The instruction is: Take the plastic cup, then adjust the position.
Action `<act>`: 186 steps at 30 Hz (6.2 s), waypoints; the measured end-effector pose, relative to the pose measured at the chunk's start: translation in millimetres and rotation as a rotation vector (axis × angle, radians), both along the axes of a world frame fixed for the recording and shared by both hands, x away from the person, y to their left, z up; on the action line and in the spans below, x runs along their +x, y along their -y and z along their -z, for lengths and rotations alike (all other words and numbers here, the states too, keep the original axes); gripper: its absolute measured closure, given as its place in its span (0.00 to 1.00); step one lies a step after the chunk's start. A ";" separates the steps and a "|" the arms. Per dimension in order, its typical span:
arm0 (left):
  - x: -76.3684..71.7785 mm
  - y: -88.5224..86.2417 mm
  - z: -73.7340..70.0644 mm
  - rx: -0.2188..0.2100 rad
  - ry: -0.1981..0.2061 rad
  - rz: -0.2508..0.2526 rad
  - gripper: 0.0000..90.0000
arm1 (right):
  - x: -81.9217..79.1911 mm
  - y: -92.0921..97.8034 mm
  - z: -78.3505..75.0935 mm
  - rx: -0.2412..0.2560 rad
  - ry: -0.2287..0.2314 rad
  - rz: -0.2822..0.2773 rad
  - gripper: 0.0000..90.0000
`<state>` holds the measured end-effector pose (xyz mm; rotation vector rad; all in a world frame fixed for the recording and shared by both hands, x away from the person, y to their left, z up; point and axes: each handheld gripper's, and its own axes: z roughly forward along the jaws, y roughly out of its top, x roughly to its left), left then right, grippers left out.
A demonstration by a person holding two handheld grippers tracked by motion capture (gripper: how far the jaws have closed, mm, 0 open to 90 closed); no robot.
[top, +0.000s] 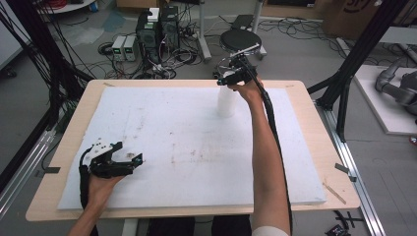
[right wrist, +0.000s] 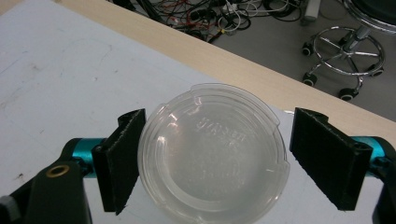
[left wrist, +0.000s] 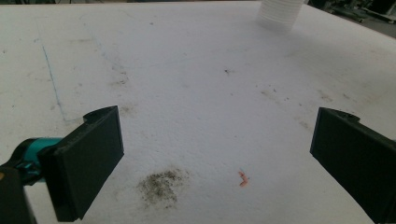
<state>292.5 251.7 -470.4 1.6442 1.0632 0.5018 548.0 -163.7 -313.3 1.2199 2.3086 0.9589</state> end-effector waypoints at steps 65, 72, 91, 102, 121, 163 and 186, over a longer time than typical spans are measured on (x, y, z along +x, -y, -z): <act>0.5 1.0 0.1 0.008 0.001 -0.004 0.03 | -10.3 -5.8 -79.9 0.016 0.033 -0.020 0.45; 0.2 1.8 0.0 0.014 0.001 -0.002 0.03 | -15.5 -5.7 -97.6 0.009 0.057 -0.024 0.45; 0.0 2.1 0.0 0.015 0.004 -0.002 0.03 | -68.4 24.4 -93.6 0.123 0.104 -0.149 0.45; 0.0 2.4 -0.4 0.025 0.001 -0.005 0.03 | -141.3 30.4 -84.8 0.202 0.149 -0.335 0.45; -2.8 0.8 -0.2 0.013 0.029 -0.003 0.03 | -230.3 16.7 -6.5 0.370 0.179 -0.672 0.45; 1.0 -2.9 -33.3 -0.096 0.133 0.386 0.03 | -228.8 1.8 38.1 0.468 0.150 -0.756 0.45; 14.2 81.1 -80.7 -0.140 0.242 0.682 0.03 | -230.2 -7.2 30.6 0.498 0.175 -0.809 0.45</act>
